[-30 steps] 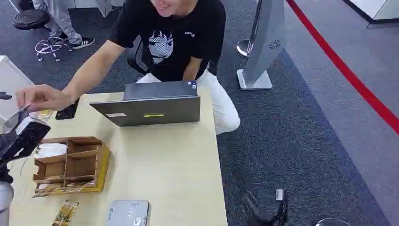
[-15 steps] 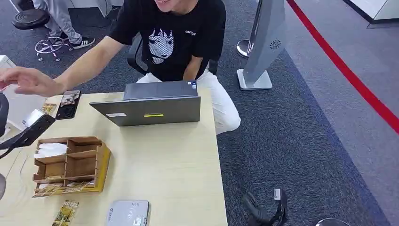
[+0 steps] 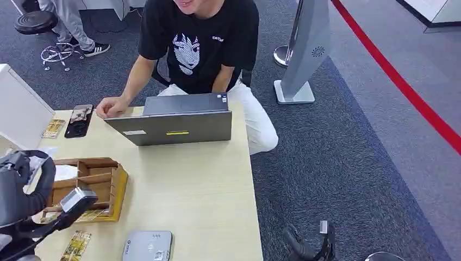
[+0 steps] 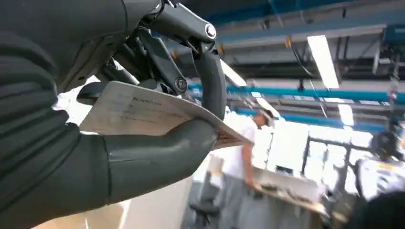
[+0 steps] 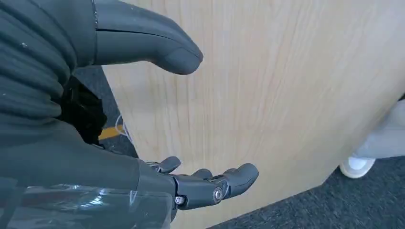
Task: Pass the card to the sensor for recognition and then transmit it.
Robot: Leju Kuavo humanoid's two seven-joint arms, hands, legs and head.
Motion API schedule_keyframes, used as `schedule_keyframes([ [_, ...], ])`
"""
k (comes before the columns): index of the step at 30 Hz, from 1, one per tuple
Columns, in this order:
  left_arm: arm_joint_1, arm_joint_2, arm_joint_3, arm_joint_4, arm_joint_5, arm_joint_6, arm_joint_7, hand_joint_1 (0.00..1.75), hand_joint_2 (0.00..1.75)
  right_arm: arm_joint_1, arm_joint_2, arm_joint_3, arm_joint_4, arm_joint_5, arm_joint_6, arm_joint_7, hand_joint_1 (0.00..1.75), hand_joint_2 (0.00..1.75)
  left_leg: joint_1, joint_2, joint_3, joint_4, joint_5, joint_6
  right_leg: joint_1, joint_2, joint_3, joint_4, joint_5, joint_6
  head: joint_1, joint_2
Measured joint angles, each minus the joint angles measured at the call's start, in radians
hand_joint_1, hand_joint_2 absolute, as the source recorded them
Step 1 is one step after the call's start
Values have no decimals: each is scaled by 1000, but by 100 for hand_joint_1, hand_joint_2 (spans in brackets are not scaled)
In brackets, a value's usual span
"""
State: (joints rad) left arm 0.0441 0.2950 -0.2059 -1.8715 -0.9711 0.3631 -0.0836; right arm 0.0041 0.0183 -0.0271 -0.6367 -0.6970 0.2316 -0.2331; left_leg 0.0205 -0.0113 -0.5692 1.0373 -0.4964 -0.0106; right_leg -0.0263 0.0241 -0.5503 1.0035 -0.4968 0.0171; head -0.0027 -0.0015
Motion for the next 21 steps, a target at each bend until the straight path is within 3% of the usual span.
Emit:
schedule_keyframes([
  [5, 80, -26, -60, 0, 96, -104, -22, 175, 175, 1, 0, -10, -10, -3, -2, -1, 0, 175, 0, 0, 0, 0, 0, 0, 0, 0, 0, 0, 0, 0, 0, 0],
  [9, 112, -38, -97, 21, 167, -193, 4, 175, 175, 1, 0, -14, -26, -3, -5, 6, 0, 175, 0, 0, 0, 0, 0, 0, 0, -1, 0, 0, 0, 0, 0, 0],
  [21, 158, -44, -185, 86, 235, -224, 42, 175, 175, 1, 0, -22, -47, -3, -9, 12, 0, 175, 0, 0, -1, 0, 0, 0, 0, -1, 0, 0, 0, 0, 0, 0],
])
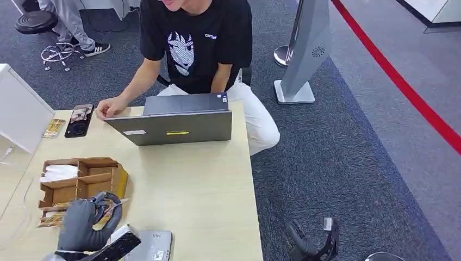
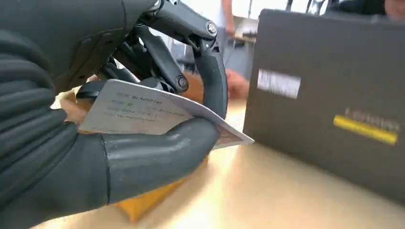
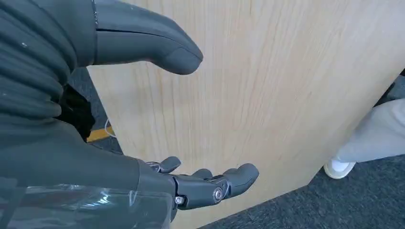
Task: Pass the card to the sensor for recognition and then transmit it.
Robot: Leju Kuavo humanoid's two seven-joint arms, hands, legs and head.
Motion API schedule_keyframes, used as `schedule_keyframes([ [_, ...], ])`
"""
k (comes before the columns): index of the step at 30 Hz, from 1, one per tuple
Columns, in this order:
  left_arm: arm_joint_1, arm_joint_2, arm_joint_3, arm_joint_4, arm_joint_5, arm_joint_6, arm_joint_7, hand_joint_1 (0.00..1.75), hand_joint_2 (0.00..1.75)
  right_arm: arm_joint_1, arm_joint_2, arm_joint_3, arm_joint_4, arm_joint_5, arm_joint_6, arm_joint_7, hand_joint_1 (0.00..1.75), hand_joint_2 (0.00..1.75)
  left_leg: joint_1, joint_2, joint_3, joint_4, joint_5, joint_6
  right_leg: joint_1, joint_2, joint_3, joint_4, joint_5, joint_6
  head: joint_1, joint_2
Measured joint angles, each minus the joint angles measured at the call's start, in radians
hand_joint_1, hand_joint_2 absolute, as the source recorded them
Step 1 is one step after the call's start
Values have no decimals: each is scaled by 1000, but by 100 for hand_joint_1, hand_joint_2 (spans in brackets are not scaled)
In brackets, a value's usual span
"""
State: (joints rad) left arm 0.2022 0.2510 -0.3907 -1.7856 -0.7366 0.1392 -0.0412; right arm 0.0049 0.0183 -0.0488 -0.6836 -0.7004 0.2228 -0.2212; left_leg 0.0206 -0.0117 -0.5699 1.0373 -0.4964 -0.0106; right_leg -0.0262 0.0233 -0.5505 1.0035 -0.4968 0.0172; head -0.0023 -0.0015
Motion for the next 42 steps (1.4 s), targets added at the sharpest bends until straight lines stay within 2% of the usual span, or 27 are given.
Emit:
schedule_keyframes([
  [6, 6, -3, -98, 50, 47, 6, 41, 175, 175, -3, 0, 1, -1, -16, -4, 8, 0, 175, 0, 0, 0, 0, 0, 0, 0, 0, 0, 0, 0, 0, 0, 0],
  [10, -15, 8, -190, 90, 79, -2, 50, 175, 175, -10, 0, 12, -1, -26, -6, 7, 0, 175, 0, 0, 0, 0, 0, 0, 0, -1, 0, 0, 0, 0, 0, 0],
  [14, -32, 19, -250, 127, 107, -3, 58, 175, 175, -20, 0, 26, 0, -36, -10, 6, 0, 175, 0, 0, 0, 0, 0, 0, 0, -1, 0, 0, 0, 0, 0, 0],
  [23, -42, 34, -277, 153, 144, -34, 98, 175, 175, -28, 0, 47, 2, -48, -10, 0, 0, 175, 0, 0, 0, 0, 0, 0, 0, -1, 0, 0, 0, 0, 0, 0],
  [32, -43, 46, -289, 153, 154, -73, 182, 175, 175, -39, 0, 60, 15, -47, -9, -4, 0, 175, 0, 0, 0, 0, 0, 0, 0, -1, 0, 0, 0, 0, 0, 0],
  [34, -43, 46, -289, 153, 144, -60, 190, 175, 175, -40, 0, 62, 17, -47, -10, -6, 0, 175, 0, 0, 0, 0, 0, 0, 0, -1, 0, 0, 0, 0, 0, 0],
  [36, -42, 45, -287, 148, 94, -15, 193, 175, 175, -39, 0, 62, 18, -49, -11, -9, 0, 175, 0, 0, 0, 0, 0, 0, 0, -1, 0, 0, 0, 0, 0, 0],
  [38, -37, 38, -266, 124, 5, 52, 175, 175, 175, -37, 0, 62, 18, -49, -15, -11, 0, 175, 0, 0, 0, 0, 0, 0, 0, -1, 0, 0, 0, 0, 0, 0],
  [42, -38, 19, -184, 59, -126, 128, 113, 175, 175, -26, 0, 61, 16, -45, -21, -12, 0, 175, 0, -1, 0, 0, 0, 0, 0, -1, 0, 0, 0, 0, 0, 0],
])
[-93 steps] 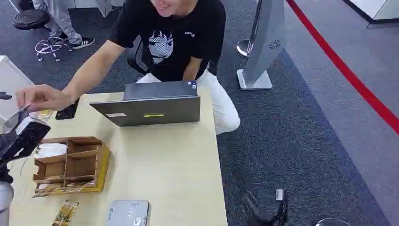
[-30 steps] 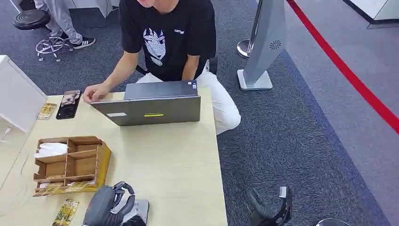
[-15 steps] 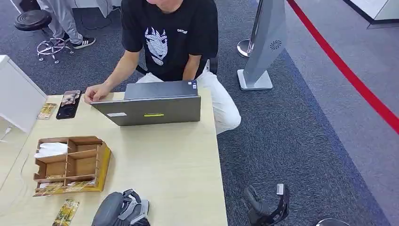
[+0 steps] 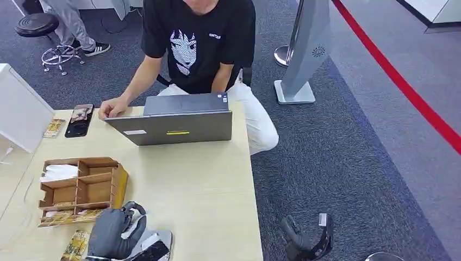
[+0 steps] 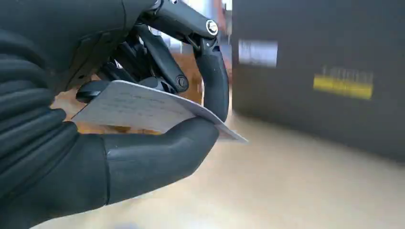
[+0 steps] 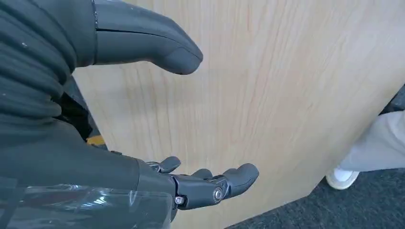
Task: Pass the card to the sensor for recognition and then transmit it.
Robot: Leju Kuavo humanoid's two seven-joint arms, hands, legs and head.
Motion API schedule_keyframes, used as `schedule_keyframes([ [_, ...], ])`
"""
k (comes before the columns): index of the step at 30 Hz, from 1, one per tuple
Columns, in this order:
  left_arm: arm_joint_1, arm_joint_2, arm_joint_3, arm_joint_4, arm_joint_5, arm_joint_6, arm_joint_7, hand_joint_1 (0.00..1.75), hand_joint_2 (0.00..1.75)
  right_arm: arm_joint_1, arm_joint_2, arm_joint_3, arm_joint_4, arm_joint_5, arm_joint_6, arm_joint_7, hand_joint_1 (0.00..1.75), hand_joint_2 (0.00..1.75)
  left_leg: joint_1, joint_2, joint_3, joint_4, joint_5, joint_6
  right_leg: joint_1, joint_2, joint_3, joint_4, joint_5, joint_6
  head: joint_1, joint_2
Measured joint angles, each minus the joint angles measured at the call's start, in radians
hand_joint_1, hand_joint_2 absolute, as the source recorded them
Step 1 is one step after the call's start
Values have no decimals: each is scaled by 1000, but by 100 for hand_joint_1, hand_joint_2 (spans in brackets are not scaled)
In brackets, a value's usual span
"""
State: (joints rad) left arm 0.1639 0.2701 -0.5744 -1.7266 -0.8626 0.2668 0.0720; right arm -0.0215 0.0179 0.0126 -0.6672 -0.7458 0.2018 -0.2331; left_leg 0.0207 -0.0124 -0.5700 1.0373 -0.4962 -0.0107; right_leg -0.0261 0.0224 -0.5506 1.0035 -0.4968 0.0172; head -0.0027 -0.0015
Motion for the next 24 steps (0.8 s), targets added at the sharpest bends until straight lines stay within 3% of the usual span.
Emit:
schedule_keyframes([
  [2, -3, -4, 38, -17, -23, 19, -27, 175, 175, 3, 0, 0, 0, 5, 0, 0, 0, 175, 0, 0, 0, 0, 0, 0, 0, 0, 0, 0, 0, 0, 0, 0],
  [3, -5, -8, 92, -35, -59, 56, -60, 175, 175, 8, 0, 0, 1, 16, 1, -3, 0, 175, 0, 0, 0, 0, 0, 0, 0, 0, 0, 0, 0, 0, 0, 0],
  [8, -9, -9, 205, -69, -84, 77, -101, 175, 175, 17, 0, 0, 9, 27, 14, -16, 0, 175, 0, 0, 0, 0, 0, 0, 0, 0, 0, 0, 0, 0, 0, 0],
  [18, -164, -2, 426, -48, 100, -25, -106, 175, 175, 14, 0, 2, 24, 52, 29, -8, 0, 175, 0, 0, 0, 0, 1, 0, 0, 0, 0, 0, 1, 0, 0, 0],
  [24, -274, 38, 504, 29, 116, -44, -88, 175, 175, 9, 0, 9, 29, 66, 28, 2, 0, 175, 0, 0, 0, 0, 1, -1, 0, 0, 0, 1, 1, 0, 0, 0],
])
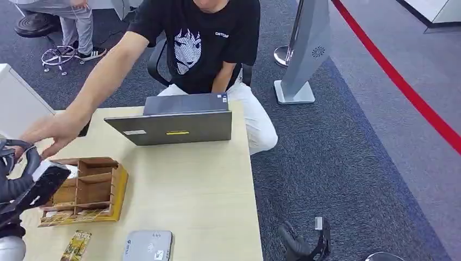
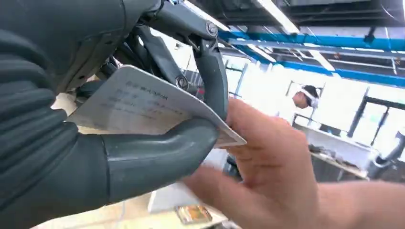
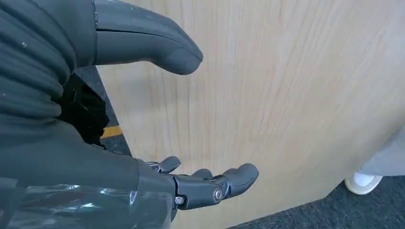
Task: Pass the card to the sensor for recognition and then transmit it.
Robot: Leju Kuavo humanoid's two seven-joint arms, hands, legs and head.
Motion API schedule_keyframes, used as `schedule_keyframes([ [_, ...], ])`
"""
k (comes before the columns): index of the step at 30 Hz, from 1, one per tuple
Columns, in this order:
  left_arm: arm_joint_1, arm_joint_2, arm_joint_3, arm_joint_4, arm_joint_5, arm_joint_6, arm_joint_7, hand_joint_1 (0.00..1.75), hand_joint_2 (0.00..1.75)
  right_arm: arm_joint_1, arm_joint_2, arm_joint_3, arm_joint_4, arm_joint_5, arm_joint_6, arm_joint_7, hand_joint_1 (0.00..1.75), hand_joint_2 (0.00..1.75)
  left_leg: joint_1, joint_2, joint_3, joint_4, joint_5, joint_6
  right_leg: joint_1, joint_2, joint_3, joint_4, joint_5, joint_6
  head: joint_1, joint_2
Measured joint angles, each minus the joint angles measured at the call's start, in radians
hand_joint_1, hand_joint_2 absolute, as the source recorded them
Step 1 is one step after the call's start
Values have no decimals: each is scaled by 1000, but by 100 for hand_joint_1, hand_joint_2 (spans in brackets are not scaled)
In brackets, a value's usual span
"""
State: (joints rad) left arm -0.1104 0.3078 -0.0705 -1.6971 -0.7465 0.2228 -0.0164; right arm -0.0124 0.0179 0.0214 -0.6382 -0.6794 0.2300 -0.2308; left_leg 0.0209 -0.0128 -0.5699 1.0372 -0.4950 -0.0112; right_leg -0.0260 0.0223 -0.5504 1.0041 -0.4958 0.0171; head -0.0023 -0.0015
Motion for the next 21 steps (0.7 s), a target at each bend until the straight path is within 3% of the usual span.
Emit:
schedule_keyframes([
  [1, -8, 3, 6, 8, 0, -2, 1, 175, 175, -1, 0, 1, 0, 1, 0, 2, 0, 175, 0, 0, 0, 0, 0, 0, 0, 0, 0, 0, 0, 0, 0, 0],
  [2, -16, 9, 15, 20, 1, -3, 2, 141, 175, -2, 0, 2, 0, 3, 0, 3, 0, 175, 0, 0, 0, 0, 0, 0, 0, 0, 0, 0, 0, 0, 0, 0],
  [3, -25, 14, 21, 29, 2, -3, 3, 14, 175, -3, 0, 4, 1, 3, 1, 5, 0, 175, 0, 0, 0, 0, 0, 0, 0, 0, 0, 0, 0, 0, 0, 0],
  [4, -33, 17, 27, 39, 4, -3, 4, 14, 175, -4, 0, 5, 2, 3, 2, 6, 0, 175, 0, 0, 0, 0, 0, 0, 0, 0, 0, 0, 0, 0, 0, 0],
  [5, -39, 19, 34, 47, 11, -6, 4, 0, 175, -5, 0, 5, 3, 2, 3, 7, 0, 175, 0, 0, 0, 0, 0, 0, 0, 0, 0, 0, 0, 0, 0, 0],
  [12, -32, 23, 49, 65, 30, -12, -19, 0, 175, -10, 0, 9, 14, -3, 18, 2, 0, 175, 0, 0, 0, 0, 0, 0, 0, 1, 0, 0, 0, 0, 0, 0],
  [17, 25, 21, 47, 46, 18, -19, -66, 0, 175, -8, 0, 10, 14, -15, 18, 0, 0, 175, 0, 1, 0, 0, 0, 0, 0, 1, -1, 0, 0, 0, 0, 0],
  [21, 96, 14, 27, -11, 18, -74, -95, 0, 175, -1, 0, 9, 12, -22, 18, -2, 0, 175, 0, 1, 0, 0, 0, 0, 0, 1, -1, 0, 0, 0, 0, 0],
])
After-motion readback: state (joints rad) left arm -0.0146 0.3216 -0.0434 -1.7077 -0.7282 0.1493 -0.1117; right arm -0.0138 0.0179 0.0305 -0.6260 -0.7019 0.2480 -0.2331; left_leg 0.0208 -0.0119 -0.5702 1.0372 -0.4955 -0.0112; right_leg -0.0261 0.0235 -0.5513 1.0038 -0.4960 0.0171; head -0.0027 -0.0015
